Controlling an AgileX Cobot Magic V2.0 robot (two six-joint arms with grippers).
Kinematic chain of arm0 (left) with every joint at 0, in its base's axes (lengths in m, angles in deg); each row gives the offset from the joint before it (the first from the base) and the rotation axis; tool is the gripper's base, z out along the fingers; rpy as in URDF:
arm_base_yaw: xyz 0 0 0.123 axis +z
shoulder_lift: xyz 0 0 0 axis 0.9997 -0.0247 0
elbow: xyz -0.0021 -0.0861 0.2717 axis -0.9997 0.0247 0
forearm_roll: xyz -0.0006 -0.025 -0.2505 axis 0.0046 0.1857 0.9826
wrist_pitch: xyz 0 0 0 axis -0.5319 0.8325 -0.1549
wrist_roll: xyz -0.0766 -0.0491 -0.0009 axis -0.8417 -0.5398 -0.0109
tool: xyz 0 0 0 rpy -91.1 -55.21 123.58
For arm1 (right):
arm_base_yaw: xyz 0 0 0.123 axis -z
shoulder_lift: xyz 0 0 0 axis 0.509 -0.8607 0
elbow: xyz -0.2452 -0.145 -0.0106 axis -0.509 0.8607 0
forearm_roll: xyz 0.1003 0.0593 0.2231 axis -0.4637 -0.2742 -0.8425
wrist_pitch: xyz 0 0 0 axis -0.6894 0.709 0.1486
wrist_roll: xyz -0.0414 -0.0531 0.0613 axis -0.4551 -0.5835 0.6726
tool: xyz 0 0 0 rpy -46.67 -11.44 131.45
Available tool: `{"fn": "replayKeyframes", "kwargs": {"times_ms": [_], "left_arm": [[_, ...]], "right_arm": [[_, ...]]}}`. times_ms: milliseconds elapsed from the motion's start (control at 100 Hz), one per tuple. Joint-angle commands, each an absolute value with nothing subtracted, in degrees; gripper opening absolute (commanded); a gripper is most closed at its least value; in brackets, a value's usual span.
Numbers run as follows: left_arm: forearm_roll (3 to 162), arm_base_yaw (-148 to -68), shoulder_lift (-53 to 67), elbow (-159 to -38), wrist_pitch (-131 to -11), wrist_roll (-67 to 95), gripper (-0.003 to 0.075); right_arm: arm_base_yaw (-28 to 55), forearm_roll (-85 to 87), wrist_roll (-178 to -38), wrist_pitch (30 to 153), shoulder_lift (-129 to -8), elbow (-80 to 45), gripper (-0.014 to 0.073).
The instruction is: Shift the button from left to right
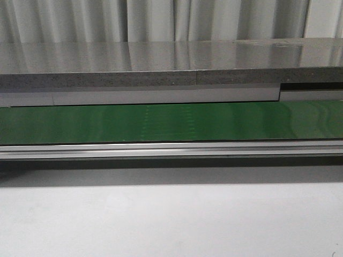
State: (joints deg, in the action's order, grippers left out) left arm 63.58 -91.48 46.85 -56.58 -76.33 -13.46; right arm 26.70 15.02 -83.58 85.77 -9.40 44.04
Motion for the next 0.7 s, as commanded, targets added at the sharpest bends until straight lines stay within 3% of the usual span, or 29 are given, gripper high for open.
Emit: {"fn": "replayKeyframes", "kwargs": {"times_ms": [0, 180, 690], "left_arm": [[60.92, -92.08, 46.68, -57.67, -83.40, -16.47, -0.0019], [48.42, -92.05, 51.29, -54.14, -85.73, -31.67, -0.0019], [49.48, -92.05, 66.78, -39.97, -86.33, -31.68, -0.0019]], "right_arm": [[26.76, 15.55, -83.54, 80.70, -8.43, 42.97, -0.0067], [26.76, 15.55, -83.54, 80.70, -8.43, 42.97, -0.0067], [26.76, 15.55, -83.54, 80.70, -8.43, 42.97, -0.0067]]}}
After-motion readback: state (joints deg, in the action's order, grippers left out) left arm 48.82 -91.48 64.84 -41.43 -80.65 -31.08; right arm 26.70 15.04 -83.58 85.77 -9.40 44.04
